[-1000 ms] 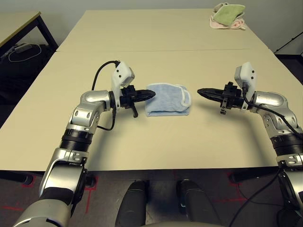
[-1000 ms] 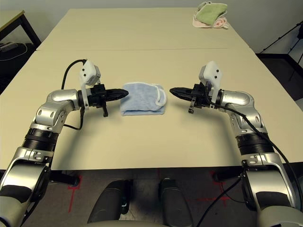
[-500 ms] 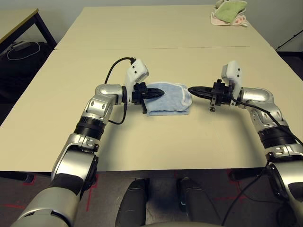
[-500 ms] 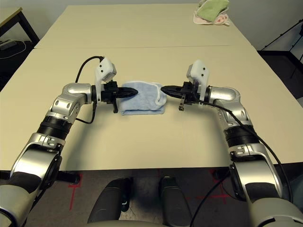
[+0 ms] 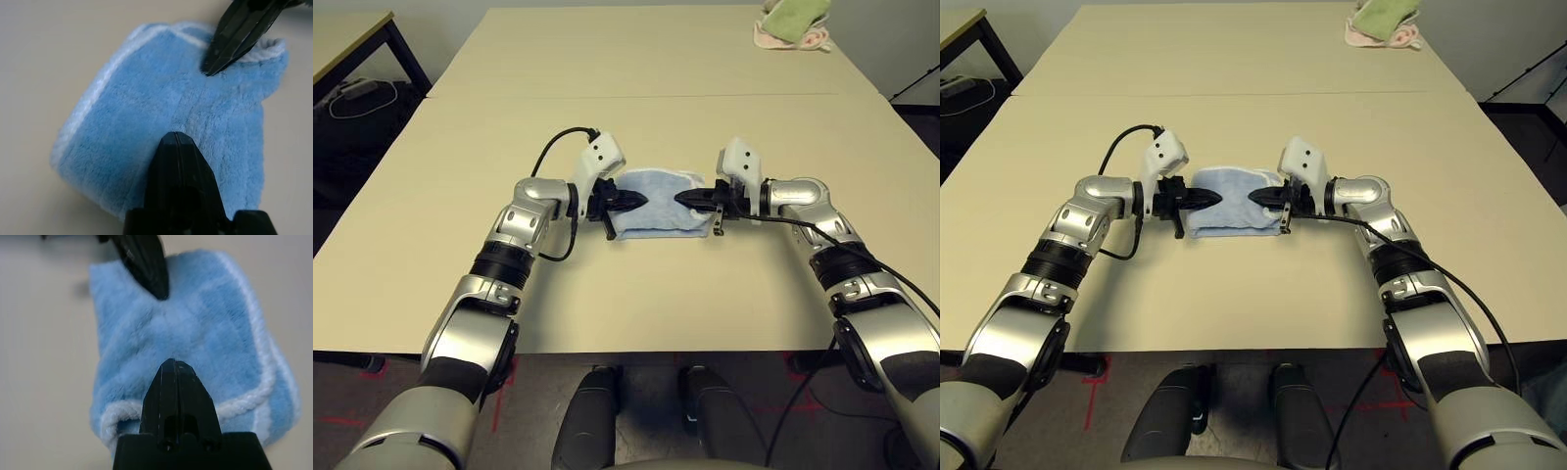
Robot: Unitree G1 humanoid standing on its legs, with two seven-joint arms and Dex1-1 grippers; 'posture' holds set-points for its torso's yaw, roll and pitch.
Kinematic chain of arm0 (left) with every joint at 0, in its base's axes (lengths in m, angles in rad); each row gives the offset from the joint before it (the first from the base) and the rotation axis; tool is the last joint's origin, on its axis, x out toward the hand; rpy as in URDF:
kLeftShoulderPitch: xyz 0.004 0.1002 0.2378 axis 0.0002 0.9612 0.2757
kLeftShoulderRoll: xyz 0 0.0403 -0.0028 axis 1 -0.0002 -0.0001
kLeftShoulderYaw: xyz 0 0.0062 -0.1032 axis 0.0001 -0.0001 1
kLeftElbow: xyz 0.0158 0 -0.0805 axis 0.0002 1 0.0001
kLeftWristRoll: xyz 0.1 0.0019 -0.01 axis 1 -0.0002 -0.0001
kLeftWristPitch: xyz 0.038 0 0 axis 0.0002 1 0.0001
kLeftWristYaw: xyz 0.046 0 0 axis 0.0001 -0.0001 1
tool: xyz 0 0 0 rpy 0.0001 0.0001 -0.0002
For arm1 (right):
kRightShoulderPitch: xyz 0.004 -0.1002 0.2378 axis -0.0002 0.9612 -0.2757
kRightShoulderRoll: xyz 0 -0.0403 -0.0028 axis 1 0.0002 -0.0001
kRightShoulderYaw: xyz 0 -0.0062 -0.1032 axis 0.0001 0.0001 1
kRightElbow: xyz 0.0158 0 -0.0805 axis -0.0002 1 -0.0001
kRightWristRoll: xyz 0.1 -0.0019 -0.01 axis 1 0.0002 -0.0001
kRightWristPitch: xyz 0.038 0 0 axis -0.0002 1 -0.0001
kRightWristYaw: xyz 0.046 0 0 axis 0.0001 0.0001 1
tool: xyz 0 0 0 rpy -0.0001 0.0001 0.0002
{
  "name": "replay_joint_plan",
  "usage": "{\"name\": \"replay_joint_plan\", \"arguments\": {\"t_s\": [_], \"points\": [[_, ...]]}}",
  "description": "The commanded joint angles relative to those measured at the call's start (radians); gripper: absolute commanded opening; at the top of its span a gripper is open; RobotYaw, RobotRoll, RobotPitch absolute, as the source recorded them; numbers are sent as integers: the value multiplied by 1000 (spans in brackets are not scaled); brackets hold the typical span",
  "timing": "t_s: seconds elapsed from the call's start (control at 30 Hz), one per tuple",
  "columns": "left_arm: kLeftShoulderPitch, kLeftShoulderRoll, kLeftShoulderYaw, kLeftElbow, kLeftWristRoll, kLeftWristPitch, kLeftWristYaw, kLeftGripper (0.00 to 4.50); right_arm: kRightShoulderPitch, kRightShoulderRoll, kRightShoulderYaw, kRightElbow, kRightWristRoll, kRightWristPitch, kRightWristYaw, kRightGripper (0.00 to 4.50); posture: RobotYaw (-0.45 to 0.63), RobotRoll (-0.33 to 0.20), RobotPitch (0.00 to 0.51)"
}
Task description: Fold the towel and set it aside.
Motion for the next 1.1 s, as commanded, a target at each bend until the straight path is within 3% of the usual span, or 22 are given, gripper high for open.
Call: {"name": "replay_joint_plan", "arguments": {"t_s": [0.03,0.23,0.47,0.63,0.8,0.97,1.1], "points": [[27,6,-46,61,54,-3,-2,22,-8,-17,53,38,-81,15,-29,0,111,0,185],[19,-20,-55,128,78,8,25,22,-26,-24,129,84,-190,29,-65,0,95,0,175],[5,-12,-50,149,79,-4,7,22,-39,-3,139,139,-209,-5,-91,0,93,0,167],[-36,11,-6,117,31,22,-42,22,-27,3,24,98,-32,5,57,0,96,0,161],[-78,42,48,39,-42,75,-123,22,-48,4,-116,84,112,74,74,0,91,0,158],[-120,16,102,58,-60,74,-51,22,-63,26,-167,80,139,83,8,0,90,0,158],[-141,-29,123,146,-29,0,58,22,-86,68,-160,106,92,76,-147,0,85,0,155]]}}
